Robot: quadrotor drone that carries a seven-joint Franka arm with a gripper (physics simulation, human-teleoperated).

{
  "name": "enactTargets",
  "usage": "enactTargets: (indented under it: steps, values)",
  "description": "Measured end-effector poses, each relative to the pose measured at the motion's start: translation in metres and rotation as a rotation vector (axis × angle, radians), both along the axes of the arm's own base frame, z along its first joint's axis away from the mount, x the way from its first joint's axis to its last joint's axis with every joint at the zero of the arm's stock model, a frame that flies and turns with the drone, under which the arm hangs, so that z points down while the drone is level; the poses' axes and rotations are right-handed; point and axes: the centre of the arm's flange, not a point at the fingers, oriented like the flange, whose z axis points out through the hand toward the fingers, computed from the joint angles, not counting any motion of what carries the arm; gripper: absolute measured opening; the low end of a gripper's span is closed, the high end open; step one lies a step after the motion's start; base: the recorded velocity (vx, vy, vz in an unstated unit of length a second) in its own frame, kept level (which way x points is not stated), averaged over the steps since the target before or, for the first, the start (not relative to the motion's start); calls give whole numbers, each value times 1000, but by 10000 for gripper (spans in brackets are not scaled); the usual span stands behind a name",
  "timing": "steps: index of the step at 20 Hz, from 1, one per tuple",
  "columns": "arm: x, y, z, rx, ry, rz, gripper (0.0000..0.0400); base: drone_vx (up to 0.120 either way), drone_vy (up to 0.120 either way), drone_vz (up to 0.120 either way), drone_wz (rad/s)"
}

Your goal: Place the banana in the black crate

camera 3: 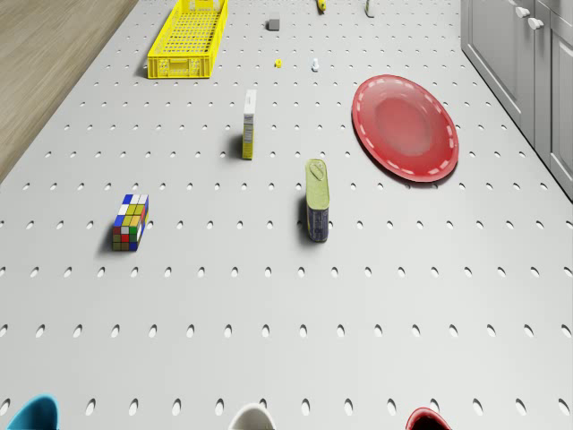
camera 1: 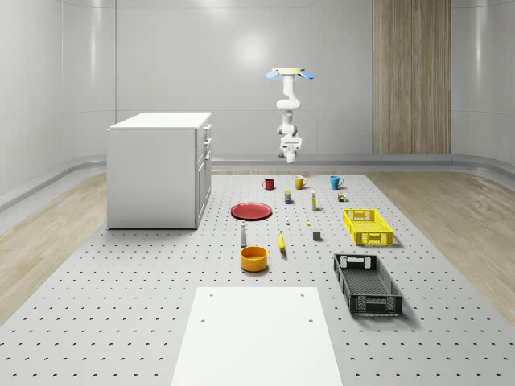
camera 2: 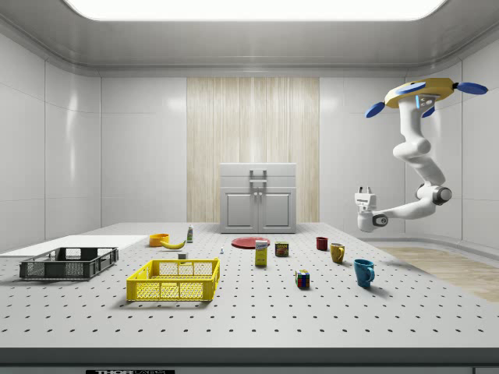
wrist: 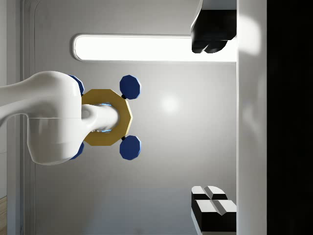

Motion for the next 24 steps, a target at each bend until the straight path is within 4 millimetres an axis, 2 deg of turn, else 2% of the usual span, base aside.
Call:
enactTargets:
  steps: [24]
  values:
    - [-2, 2, 0, -24, -18, 0, 400, 120, -120, 0, 0]
